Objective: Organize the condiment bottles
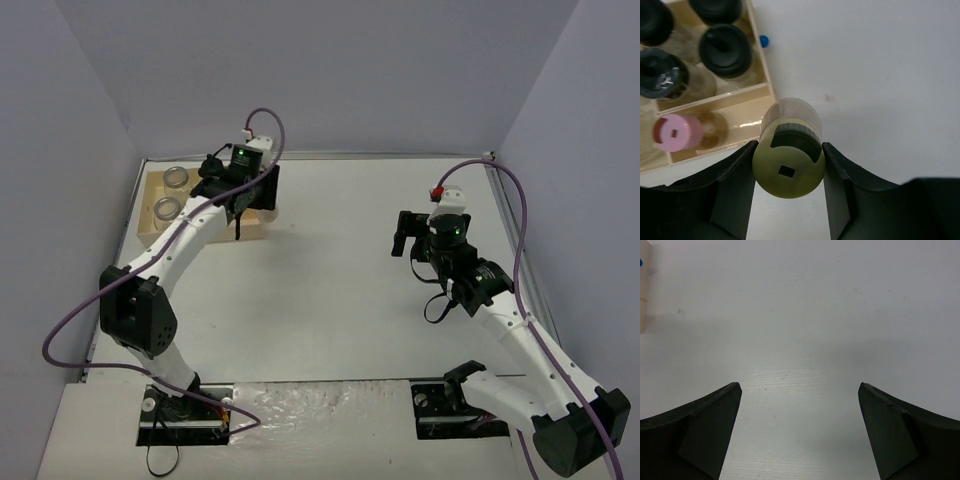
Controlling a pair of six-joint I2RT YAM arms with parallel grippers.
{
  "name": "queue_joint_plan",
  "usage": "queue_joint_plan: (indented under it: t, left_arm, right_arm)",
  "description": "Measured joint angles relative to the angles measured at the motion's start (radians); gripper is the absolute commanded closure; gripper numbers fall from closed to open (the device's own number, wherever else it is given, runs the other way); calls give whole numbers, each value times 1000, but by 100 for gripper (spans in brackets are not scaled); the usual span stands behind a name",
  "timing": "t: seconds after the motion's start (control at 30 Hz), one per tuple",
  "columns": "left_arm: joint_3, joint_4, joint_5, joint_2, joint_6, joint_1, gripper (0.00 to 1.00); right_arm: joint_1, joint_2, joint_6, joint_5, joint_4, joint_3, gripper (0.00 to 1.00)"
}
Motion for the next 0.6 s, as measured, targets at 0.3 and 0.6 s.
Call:
queue_joint_plan:
  t: [0.3, 0.6]
  left_arm:
    - [25, 7, -57, 79, -69, 66, 100]
    - [21, 16, -69, 187, -94, 83, 100]
  right_arm:
    - [-2, -3, 0, -3, 0, 0, 0]
    - [-10, -27, 0, -10, 0, 0, 0]
